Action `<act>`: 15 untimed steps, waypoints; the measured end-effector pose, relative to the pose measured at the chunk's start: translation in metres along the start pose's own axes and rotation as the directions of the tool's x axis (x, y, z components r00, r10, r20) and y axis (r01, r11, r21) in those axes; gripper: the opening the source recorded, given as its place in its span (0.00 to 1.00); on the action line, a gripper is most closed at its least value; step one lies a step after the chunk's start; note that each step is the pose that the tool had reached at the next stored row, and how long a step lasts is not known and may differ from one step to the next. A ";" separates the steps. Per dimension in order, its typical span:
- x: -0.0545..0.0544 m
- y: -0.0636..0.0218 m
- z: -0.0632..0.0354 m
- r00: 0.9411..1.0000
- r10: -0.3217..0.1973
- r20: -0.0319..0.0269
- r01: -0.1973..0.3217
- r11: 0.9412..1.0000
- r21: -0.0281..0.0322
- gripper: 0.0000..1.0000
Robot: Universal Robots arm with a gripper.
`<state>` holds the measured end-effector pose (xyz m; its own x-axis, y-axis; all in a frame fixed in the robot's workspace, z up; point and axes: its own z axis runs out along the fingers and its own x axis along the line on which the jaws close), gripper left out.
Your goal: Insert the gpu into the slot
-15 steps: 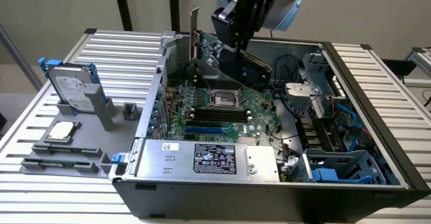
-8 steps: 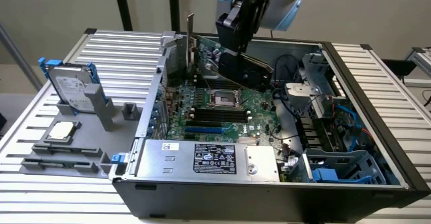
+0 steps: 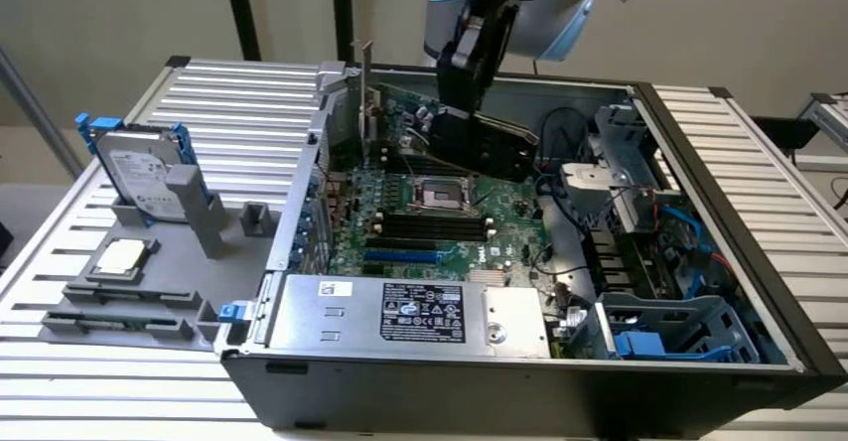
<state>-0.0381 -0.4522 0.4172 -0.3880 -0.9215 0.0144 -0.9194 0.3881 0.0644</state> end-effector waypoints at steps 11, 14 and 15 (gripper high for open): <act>0.000 -0.0005 0.0109 0.980 -0.198 0.011 0.198 0.980 -0.001 0.26; 0.000 -0.0005 0.0139 0.969 -0.245 0.016 0.245 0.970 0.000 0.26; 0.000 -0.0003 0.0150 0.966 -0.259 0.017 0.259 0.966 0.001 0.26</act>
<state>-0.0388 -0.4522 0.4022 -0.1378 -0.9903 -0.0196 -0.9886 0.1363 0.0645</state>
